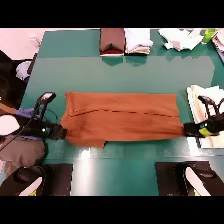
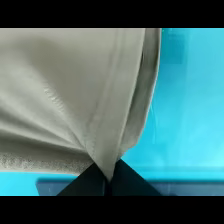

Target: Fold the shirts.

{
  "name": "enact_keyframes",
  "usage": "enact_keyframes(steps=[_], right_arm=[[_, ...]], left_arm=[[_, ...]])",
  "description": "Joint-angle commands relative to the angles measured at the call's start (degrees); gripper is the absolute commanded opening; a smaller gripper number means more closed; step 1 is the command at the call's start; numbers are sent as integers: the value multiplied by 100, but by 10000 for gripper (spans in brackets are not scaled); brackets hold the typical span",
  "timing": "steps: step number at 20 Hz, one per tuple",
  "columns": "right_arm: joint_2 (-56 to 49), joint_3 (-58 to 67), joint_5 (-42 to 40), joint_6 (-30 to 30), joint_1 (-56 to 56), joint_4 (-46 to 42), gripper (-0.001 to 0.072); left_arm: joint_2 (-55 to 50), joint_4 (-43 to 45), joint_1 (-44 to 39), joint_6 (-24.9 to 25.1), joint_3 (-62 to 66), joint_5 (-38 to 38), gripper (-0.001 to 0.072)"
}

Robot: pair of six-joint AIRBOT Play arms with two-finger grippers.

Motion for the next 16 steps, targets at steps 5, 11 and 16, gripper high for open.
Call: enact_keyframes(steps=[5,11,16], right_arm=[[-2096,1836,-686,0,13,7,20],[-3609,3305,-841,2,13,201,20],[-4625,4249,-881,0,13,859,23]], left_arm=[[-2162,570,457,422,1349,1742,22],[-3558,498,811,925,2277,2389,22],[-4046,417,811,992,2385,2791,24]])
